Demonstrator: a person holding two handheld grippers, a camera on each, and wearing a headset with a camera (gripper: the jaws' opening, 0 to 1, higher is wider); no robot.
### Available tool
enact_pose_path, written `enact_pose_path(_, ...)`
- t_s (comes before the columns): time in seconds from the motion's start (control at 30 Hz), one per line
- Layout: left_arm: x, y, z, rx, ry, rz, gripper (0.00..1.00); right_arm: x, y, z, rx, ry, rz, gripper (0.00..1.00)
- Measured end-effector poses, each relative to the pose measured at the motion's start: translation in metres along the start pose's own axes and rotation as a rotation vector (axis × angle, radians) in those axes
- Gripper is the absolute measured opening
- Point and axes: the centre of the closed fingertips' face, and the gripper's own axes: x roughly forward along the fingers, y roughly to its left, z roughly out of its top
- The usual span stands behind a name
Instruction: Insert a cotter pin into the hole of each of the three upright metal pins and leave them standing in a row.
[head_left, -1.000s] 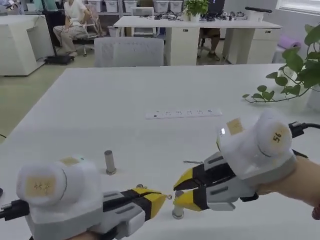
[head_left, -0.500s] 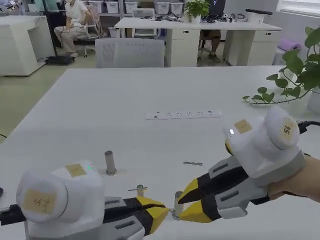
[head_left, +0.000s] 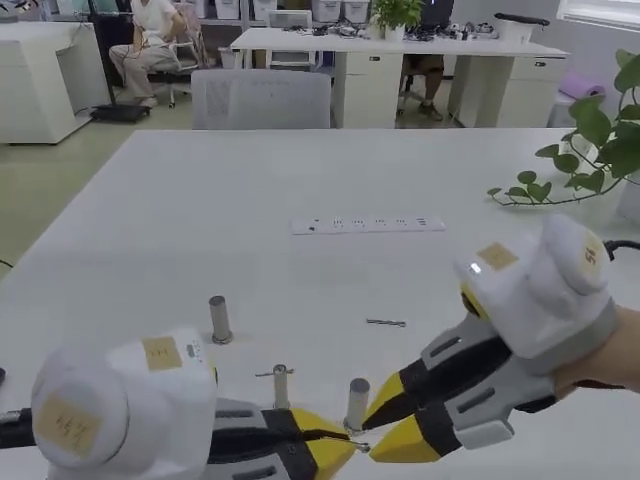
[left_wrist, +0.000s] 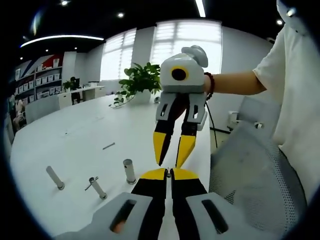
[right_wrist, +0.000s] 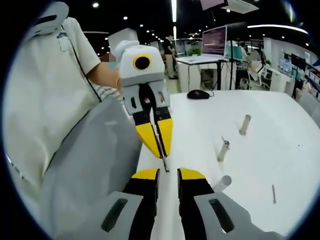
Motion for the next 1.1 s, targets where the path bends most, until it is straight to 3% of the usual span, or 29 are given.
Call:
enact_pose_path(0.33, 0.002, -0.011, 0.001, 0.052, 0.002, -0.057, 0.0, 0.006, 0.01, -0.005, 0.001, -0.002, 0.057, 0.14)
enact_pose_path(0.67, 0.002, -0.016, 0.001, 0.075, -0.002, -0.083, 0.0, 0.008, 0.019, -0.003, 0.002, -0.019, 0.103, 0.1)
enact_pose_path(1.1, 0.001, -0.019, 0.0, 0.079, -0.001, -0.098, 0.0, 0.009, 0.024, -0.003, -0.002, -0.012, 0.121, 0.06)
